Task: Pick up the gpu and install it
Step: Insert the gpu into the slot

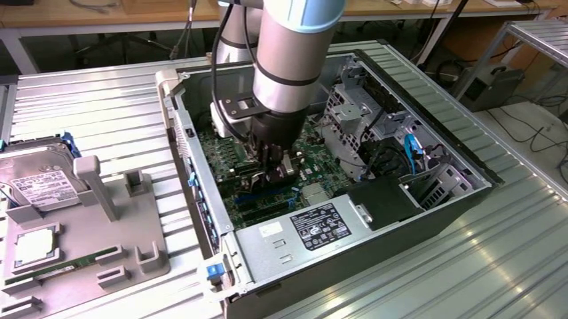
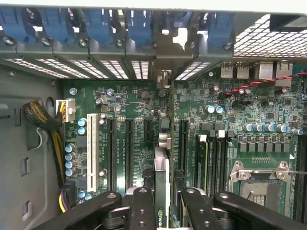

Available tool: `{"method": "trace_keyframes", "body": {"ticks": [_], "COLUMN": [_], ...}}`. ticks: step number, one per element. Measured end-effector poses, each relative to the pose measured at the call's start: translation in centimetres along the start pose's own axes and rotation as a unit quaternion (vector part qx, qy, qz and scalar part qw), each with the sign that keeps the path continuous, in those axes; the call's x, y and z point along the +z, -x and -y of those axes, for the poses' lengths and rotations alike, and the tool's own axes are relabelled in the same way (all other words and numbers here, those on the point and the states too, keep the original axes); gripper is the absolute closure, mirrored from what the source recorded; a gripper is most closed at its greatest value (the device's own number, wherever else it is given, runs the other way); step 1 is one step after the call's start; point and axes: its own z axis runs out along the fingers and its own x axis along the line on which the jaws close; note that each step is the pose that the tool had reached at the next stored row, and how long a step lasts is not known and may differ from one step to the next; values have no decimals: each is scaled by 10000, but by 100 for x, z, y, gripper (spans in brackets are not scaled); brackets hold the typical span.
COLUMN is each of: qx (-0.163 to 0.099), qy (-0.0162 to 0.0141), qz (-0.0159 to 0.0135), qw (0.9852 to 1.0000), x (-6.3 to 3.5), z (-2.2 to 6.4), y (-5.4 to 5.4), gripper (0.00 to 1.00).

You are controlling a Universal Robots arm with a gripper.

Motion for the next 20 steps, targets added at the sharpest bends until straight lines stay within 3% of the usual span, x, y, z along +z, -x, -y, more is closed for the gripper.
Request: {"method": "trace_keyframes", "body": {"ticks": [5, 12, 20], "qx": [0, -1, -1], "qy": [0, -2, -3], "qz": [30, 113, 115], "qw": [10000, 9999, 9999], "x": [-14, -7, 18], "z": [-1, 0, -11], "y": [5, 2, -35], "gripper": [74, 74, 74]}}
